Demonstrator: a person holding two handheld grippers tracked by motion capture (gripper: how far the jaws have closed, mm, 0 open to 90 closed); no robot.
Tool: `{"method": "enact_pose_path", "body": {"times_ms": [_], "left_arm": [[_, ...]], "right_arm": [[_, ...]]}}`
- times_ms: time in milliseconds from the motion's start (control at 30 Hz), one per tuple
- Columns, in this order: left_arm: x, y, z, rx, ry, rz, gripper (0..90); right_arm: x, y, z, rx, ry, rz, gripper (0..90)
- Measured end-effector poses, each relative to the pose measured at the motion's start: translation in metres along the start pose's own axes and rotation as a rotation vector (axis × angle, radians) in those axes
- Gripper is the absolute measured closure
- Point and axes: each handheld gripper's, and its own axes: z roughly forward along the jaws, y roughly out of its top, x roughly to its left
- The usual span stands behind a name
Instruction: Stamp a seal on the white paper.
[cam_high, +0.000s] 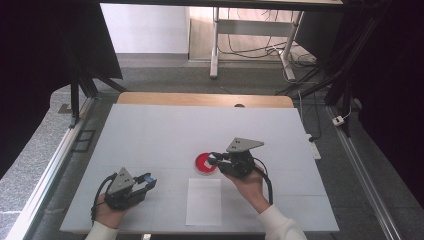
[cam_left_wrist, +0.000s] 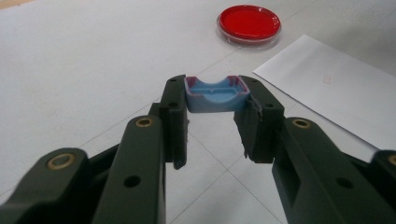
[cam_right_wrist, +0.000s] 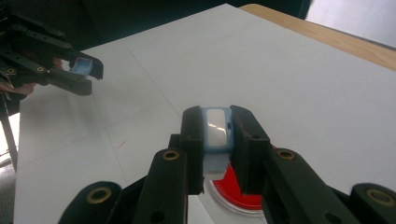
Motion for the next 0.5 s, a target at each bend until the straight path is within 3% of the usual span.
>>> {"method": "enact_pose_path", "body": {"times_ms": [500], "left_arm": [[-0.0003,-0.0002,0.0001,0.002,-0.001,0.001,64.7]], "right_arm": [[0.004,-0.0041,-0.0062,0.016,0.005,-0.017,75.2]]}}
